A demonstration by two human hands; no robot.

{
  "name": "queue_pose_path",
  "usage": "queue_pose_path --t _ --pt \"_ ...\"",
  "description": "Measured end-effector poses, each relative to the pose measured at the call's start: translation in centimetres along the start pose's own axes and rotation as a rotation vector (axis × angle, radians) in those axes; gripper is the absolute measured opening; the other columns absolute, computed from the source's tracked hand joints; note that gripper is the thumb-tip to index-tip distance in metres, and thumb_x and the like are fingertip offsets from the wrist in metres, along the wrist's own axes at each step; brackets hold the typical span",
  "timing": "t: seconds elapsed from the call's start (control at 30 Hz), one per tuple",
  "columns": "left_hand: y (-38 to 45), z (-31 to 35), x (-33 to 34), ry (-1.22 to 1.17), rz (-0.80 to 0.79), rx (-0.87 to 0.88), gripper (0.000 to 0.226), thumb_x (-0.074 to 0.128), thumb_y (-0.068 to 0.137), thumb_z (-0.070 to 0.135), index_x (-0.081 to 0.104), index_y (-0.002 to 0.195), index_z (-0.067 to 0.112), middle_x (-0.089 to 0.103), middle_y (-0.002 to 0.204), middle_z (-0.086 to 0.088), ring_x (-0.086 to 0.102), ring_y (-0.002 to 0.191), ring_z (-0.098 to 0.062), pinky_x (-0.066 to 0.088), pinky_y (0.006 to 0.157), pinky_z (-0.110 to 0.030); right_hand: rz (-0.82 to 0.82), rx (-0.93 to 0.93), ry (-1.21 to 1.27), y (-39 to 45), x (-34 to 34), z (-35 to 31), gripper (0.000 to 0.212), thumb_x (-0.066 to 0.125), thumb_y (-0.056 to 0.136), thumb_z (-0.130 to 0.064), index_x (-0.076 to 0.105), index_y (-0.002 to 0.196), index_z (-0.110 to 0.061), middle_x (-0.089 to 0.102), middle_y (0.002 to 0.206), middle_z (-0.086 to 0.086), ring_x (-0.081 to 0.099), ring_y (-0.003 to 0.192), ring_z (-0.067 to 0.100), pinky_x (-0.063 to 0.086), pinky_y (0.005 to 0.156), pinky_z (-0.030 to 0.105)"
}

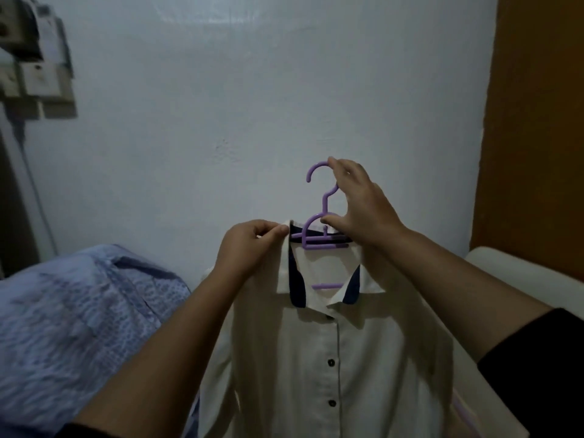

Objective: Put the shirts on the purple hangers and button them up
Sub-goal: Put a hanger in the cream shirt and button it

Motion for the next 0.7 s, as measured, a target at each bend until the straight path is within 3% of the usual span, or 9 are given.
queue_pose_path --t 0.13,0.27,0.4,0.6,0.7 --pt "-1.1 2.8 -2.6 0.019 0.098 0.081 0.029 0.059 0.091 0.045 0.07 0.112 0.028 0.068 0.105 0.012 0.061 0.09 -0.009 0.051 0.082 -0.029 0.036 -0.018 0.019 0.4 -3.5 -1.5 0.091 0.076 0.076 -0.025 0.022 0.148 -0.018 0.027 0.149 0.004 0.052 0.112 0.023 0.05 0.091 0.039" --pt "-3.1 3.8 -4.5 0.302 0.118 0.442 0.054 0.047 0.088 0.06 0.056 0.132 0.029 0.06 0.123 0.006 0.058 0.102 -0.012 0.045 0.08 -0.023 0.042 0.024 0.046 1.1 -5.8 -1.7 0.092 0.075 0.078 -0.026 0.016 0.15 -0.022 0.022 0.15 -0.001 0.058 0.09 0.014 0.055 0.077 0.031" --pt "-3.9 3.6 -5.5 0.551 0.152 0.725 0.072 0.047 0.082 0.073 0.051 0.135 0.025 0.059 0.125 -0.008 0.062 0.102 -0.026 0.055 0.076 -0.036 0.039 0.035 0.079 1.6 -7.1 -1.9 0.094 0.075 0.078 -0.025 0.015 0.15 -0.022 0.02 0.152 -0.001 0.061 0.081 0.017 0.056 0.078 0.033" --pt "-4.1 3.7 -6.3 0.779 0.12 0.731 0.087 0.051 0.07 0.076 0.037 0.142 0.029 0.057 0.122 -0.007 0.06 0.096 -0.027 0.056 0.061 -0.035 0.04 0.03 0.115 1.6 -7.6 -2.4 0.092 0.074 0.079 -0.024 0.016 0.15 -0.02 0.018 0.155 -0.001 0.058 0.079 0.015 0.054 0.079 0.031" --pt "-4.2 3.9 -6.8 0.843 0.102 0.711 0.097 0.067 0.063 0.072 0.035 0.144 0.029 0.056 0.123 -0.007 0.06 0.097 -0.027 0.055 0.059 -0.034 0.047 0.028 0.125 1.9 -7.3 -2.6 0.09 0.073 0.08 -0.024 0.016 0.15 -0.02 0.018 0.156 0.0 0.051 0.087 0.01 0.051 0.08 0.027"
Point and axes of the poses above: each hand's wrist, its own y-axis towards the middle knuckle, its own x-axis out of the palm, z = x × y, the point moved 4 cm from there along y, towards the middle knuckle
